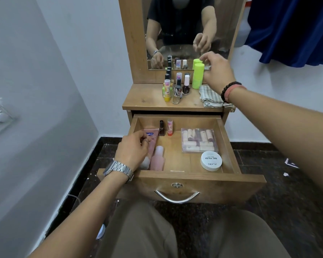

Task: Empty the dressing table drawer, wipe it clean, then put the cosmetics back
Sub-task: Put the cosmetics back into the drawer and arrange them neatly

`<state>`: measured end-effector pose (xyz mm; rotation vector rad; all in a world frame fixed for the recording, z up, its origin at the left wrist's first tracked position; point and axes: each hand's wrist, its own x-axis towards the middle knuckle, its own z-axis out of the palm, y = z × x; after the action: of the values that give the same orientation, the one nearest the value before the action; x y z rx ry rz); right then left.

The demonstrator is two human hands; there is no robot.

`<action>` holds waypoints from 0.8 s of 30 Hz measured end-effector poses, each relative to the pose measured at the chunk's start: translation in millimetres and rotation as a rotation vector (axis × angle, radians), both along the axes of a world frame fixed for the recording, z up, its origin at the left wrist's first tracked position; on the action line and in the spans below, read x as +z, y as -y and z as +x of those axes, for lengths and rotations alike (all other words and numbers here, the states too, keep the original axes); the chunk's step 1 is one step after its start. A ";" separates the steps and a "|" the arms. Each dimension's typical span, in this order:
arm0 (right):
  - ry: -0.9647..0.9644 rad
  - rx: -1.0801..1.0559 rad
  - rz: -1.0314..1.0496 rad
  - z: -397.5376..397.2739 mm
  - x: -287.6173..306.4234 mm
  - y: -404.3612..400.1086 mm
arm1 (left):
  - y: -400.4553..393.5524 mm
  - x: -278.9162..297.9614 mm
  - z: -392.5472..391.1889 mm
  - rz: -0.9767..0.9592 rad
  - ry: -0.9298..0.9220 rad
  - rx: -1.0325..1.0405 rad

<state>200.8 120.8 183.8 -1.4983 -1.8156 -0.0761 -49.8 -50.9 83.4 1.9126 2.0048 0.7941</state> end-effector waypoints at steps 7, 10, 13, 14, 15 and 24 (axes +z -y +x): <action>0.395 0.023 -0.188 -3.8 14.2 -38.4 | -0.9 -2.9 -1.9 0.031 -0.026 -0.008; 0.471 -0.002 -0.231 -8.9 11.4 -52.2 | -3.7 -5.4 -2.9 0.036 -0.013 -0.022; 0.461 -0.019 -0.221 -7.7 10.3 -58.3 | -4.7 -6.2 -3.2 0.051 -0.020 -0.031; 0.449 -0.024 -0.210 -6.2 9.7 -59.6 | -4.8 -6.4 -3.4 0.055 -0.019 -0.033; 0.440 -0.030 -0.201 -4.8 9.1 -60.1 | -5.3 -6.9 -3.6 0.056 -0.018 -0.035; 0.251 -0.069 -0.179 8.5 4.0 -36.6 | -6.2 -8.1 -5.0 0.038 -0.039 -0.027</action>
<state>209.2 157.4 187.8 -1.7424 -2.0118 -0.1450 -54.8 -44.7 75.2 1.9860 1.9961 0.7997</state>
